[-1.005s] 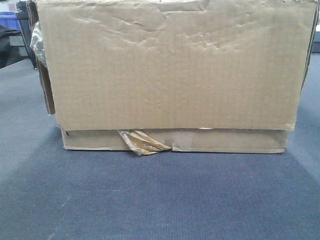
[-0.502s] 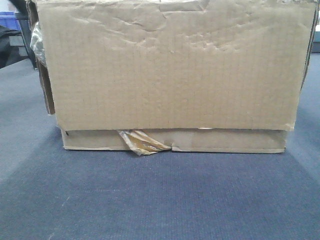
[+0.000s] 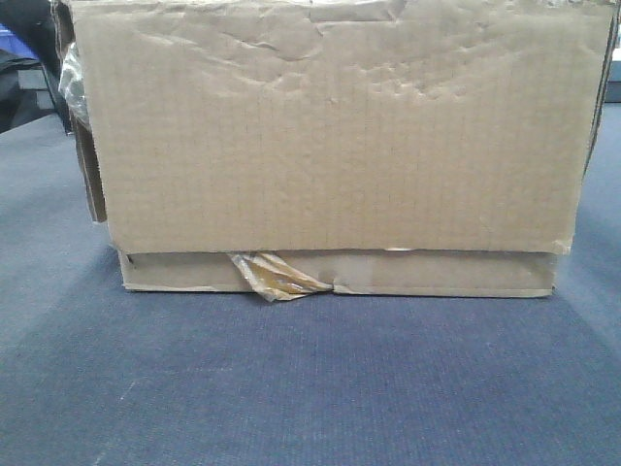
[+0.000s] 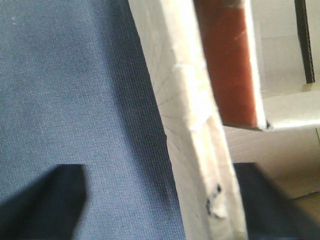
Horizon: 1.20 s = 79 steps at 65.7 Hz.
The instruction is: Stack two boxes on right shelf middle
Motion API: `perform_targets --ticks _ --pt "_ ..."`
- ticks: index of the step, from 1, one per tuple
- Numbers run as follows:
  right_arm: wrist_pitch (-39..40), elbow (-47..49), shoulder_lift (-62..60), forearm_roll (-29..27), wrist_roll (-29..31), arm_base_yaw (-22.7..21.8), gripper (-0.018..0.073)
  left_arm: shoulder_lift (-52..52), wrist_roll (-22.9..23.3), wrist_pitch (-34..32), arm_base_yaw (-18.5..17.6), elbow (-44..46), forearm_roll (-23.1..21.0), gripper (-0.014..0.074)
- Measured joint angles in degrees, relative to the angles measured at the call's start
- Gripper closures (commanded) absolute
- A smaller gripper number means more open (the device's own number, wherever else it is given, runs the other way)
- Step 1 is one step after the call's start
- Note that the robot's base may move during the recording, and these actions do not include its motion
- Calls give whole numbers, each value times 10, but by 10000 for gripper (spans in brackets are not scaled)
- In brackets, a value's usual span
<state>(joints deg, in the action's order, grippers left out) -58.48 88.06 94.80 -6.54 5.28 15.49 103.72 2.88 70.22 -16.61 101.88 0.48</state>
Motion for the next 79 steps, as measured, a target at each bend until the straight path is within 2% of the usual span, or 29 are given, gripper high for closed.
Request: perform_targets --ticks 5,8,31,51,79 --pt "0 0 0 -1 0 0 634 0 1 0 -1 0 -8 613" --pt "-1 0 0 -7 1 0 727 0 1 -1 -2 0 -13 709" --pt "-4 0 -1 -7 -3 2 713 -10 9 -3 -4 -2 -13 708" --pt "-2 7 -56 -17 -4 2 713 -76 19 4 -4 2 -5 708" --pt "-4 180 -122 -13 -5 2 713 -148 22 -3 -4 153 2 708"
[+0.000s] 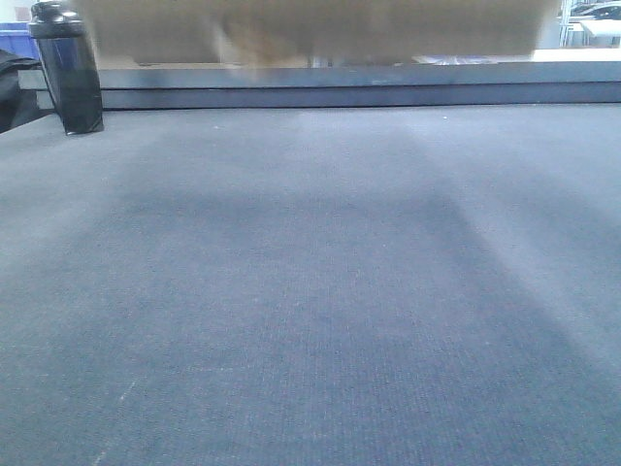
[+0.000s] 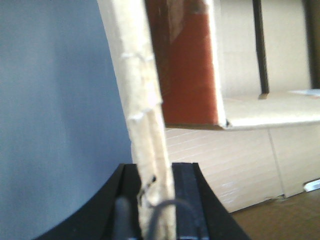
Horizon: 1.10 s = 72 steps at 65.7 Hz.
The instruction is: Stack two boxes on right shelf middle
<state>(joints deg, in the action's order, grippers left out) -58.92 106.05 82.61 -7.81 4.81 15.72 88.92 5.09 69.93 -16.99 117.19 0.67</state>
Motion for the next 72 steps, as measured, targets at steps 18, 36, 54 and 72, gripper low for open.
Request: perform_targets --ticks 18,36,54,72 --pt "6 49 -22 1 -1 0 713 -24 0 -9 0 50 -1 708" --pt "0 49 -23 0 -1 0 713 -23 0 -2 0 50 -3 708" --pt "0 49 -23 0 -1 0 713 -23 0 -2 0 50 -7 708" --pt "0 49 -23 0 -1 0 713 -23 0 -2 0 50 -7 708"
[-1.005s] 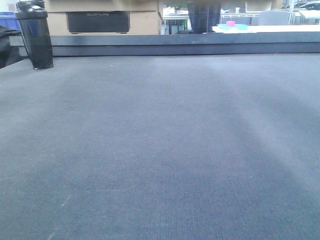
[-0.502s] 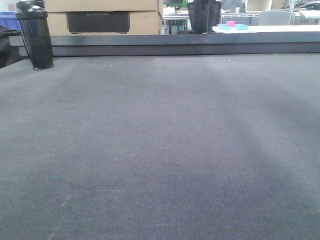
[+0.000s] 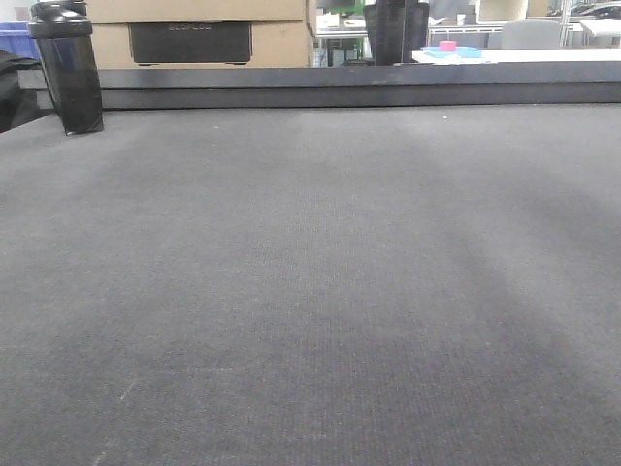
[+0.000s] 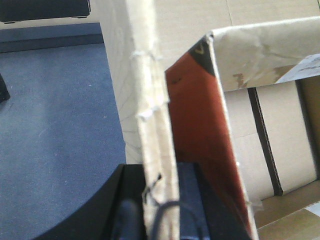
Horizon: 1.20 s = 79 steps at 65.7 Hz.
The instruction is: Stack two boxes on right shelf middle
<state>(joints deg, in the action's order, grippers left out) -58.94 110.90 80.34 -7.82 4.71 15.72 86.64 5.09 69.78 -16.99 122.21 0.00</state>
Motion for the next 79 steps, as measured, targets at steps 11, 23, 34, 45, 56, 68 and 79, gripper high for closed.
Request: perform_targets --ticks 11,23,34,45,56,68,79 --pt "0 0 0 0 0 0 713 0 0 0 0 0 0 708" --pt "0 0 0 0 0 0 713 0 0 0 0 0 0 708" --pt "0 0 0 0 0 0 713 0 0 0 0 0 0 708" --pt "0 0 0 -1 0 0 713 0 0 0 0 0 3 708" --pt "0 0 1 -1 0 0 713 0 0 0 0 0 3 708" --pt "0 0 2 -2 0 0 713 0 0 1 0 0 4 708" --pt "1 0 3 -2 0 0 713 0 0 1 0 0 4 708"
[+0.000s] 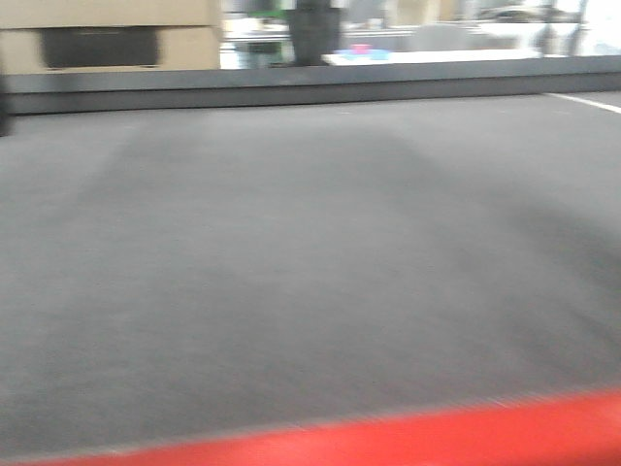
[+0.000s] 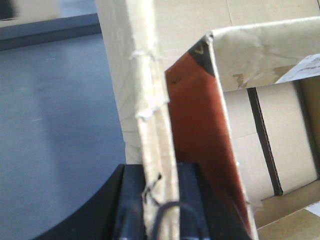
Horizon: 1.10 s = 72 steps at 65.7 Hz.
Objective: Stack two boxes on right shelf middle
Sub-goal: 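Drive the base across the room holding the boxes in both grippers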
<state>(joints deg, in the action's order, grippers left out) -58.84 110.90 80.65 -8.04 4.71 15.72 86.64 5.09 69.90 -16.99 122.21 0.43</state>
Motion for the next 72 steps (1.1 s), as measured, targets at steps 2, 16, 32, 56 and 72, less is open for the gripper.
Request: perform_targets --ticks 2,16,32,56,72 --pt "0 0 0 0 0 0 713 0 0 0 0 0 0 708" --pt "0 0 0 0 0 0 713 0 0 0 0 0 0 708" --pt "0 0 0 0 0 0 713 0 0 0 0 0 0 708" --pt "0 0 0 0 0 0 713 0 0 0 0 0 0 708" --pt "0 0 0 0 0 0 713 0 0 0 0 0 0 708"
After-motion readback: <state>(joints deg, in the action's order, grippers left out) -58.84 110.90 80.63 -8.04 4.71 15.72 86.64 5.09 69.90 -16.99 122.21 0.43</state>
